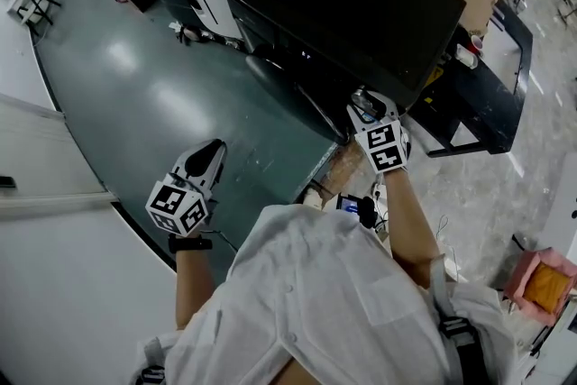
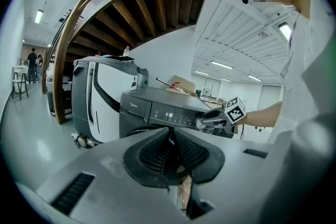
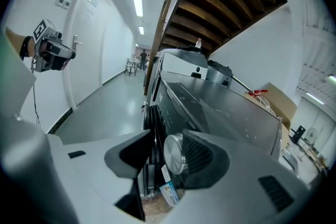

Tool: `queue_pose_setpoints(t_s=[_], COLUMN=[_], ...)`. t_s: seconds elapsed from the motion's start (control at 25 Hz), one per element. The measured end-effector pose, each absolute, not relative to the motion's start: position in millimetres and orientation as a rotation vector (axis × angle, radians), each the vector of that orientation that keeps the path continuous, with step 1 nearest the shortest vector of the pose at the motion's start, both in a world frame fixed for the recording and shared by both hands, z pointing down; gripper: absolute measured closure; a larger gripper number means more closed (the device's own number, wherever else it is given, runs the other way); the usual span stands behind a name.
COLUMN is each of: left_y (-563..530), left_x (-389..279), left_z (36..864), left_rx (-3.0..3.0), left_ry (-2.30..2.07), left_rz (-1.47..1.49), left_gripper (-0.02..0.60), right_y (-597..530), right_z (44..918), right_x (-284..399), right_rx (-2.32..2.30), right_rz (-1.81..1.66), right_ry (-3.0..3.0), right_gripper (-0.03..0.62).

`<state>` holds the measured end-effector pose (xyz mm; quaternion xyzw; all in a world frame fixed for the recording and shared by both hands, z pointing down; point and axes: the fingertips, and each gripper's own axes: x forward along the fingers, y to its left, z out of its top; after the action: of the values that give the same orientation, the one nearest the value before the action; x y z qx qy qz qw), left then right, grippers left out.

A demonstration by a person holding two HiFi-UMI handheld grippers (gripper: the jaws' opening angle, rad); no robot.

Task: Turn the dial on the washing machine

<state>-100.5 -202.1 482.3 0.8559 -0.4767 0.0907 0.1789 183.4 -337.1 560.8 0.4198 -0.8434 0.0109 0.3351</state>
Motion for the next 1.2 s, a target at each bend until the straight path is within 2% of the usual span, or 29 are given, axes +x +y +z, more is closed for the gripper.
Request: queue_pose_setpoints(t_s=[0.32,0.48,1.2], left_y=[-204.7,-204.5,-202.8], left_x=[-94.8,-93.2,-92.6], left_z=[484.9,485.0,485.9], left_rx=[2.434,2.438,2.441], left_ry=[-1.313,-1.301,-1.293], left_rz=[0.259,0.26,0.253], left_gripper=[0.545,0.545,0.545], right_y=[-325.5,-319.1,-311.8], right_z=[565.5,574.8,595.7], right_x=[201.5,206.3,212.3], right_rx=[1.167,1.18,1.191], right_rz=[0.102,0.16,0.295], right_ry=[-2.171,-2.148,-2.112], right_gripper=[0.393,0.36,0.336])
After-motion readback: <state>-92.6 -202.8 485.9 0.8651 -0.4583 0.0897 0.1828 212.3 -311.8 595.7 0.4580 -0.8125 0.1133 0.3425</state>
